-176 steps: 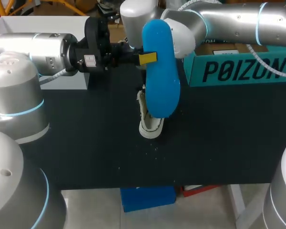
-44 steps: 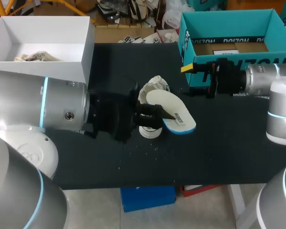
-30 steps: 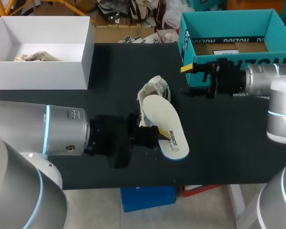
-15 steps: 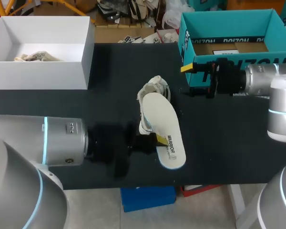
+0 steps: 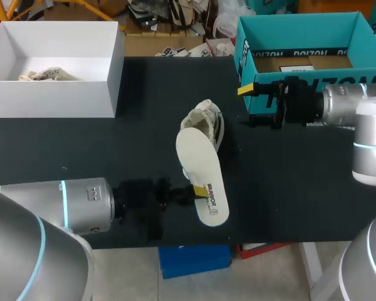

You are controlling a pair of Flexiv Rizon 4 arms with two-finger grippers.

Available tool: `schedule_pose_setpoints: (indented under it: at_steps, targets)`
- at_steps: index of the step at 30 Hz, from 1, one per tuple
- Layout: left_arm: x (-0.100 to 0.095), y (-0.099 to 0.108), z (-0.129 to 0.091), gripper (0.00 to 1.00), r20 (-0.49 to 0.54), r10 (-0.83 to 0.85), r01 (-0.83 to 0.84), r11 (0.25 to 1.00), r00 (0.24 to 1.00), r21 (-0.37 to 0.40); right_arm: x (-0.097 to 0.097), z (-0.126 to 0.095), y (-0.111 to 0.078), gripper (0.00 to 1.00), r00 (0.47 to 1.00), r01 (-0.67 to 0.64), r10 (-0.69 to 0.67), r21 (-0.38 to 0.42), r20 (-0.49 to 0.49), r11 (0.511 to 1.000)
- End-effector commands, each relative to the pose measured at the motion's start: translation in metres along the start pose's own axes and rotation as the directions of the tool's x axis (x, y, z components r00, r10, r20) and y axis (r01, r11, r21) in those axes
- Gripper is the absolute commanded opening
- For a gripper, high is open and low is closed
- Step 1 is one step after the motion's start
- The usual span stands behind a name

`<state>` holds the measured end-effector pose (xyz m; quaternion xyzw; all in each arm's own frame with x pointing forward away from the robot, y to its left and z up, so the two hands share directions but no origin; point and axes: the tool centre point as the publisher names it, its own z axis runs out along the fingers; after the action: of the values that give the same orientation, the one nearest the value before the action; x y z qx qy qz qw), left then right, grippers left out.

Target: Take the shoe out of the shoebox, open the shoe tongue, remove and reinsert the insole, then place the shoe into the shoebox

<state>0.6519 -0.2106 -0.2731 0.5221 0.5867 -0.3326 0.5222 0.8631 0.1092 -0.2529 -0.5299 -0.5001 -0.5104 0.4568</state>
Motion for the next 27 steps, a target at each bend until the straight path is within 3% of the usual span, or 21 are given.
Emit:
schedule_pose_setpoints:
  at_steps: [1,16,27]
  targets:
    - [0.016,0.030,0.013,0.00,0.103,0.034,-0.037,0.999,0.994,0.028,-0.001,0.001,0.000,1.00,1.000,0.000,0.000,-0.002,0.001,1.000]
    - [0.027,0.102,0.033,0.00,0.122,0.105,-0.111,0.993,0.987,0.044,-0.001,0.001,0.000,1.00,1.000,0.000,0.000,-0.002,0.001,1.000]
    - [0.023,0.125,0.042,0.00,0.112,0.124,-0.129,0.991,0.986,0.030,-0.001,0.001,0.000,1.00,1.000,0.000,0.000,-0.002,0.001,1.000]
